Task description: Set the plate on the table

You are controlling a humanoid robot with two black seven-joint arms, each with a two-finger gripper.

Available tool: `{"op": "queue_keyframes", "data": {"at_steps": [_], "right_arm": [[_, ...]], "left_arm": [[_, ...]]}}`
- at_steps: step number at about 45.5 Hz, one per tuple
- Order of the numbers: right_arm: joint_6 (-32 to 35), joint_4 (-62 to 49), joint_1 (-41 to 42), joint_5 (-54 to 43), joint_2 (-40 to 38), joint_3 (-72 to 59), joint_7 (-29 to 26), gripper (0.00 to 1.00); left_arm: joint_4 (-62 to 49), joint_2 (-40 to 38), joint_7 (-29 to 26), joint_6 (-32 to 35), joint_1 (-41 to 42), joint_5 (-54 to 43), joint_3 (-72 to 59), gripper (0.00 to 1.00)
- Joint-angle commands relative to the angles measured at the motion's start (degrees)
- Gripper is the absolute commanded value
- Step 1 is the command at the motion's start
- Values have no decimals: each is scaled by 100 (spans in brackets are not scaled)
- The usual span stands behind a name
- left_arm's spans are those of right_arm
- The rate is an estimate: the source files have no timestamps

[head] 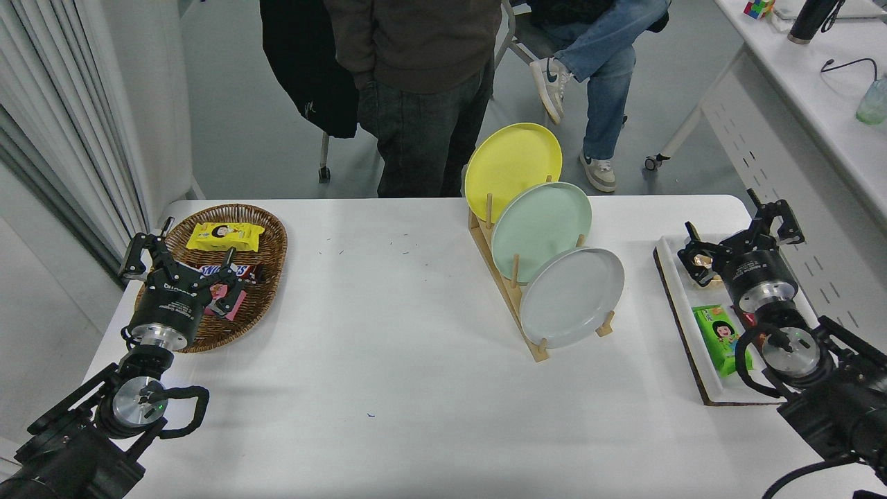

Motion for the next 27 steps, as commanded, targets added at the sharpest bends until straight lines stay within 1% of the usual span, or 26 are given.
{"op": "queue_keyframes", "data": {"at_steps": [1, 27], "right_arm": [[81, 6, -13, 9, 7, 23, 0, 100], [89, 32, 14, 36, 7, 49, 0, 100]], "left_arm": [[0, 0, 9, 0, 0, 0, 0, 98], [0, 0, 0, 0, 0, 0, 0, 98]]}}
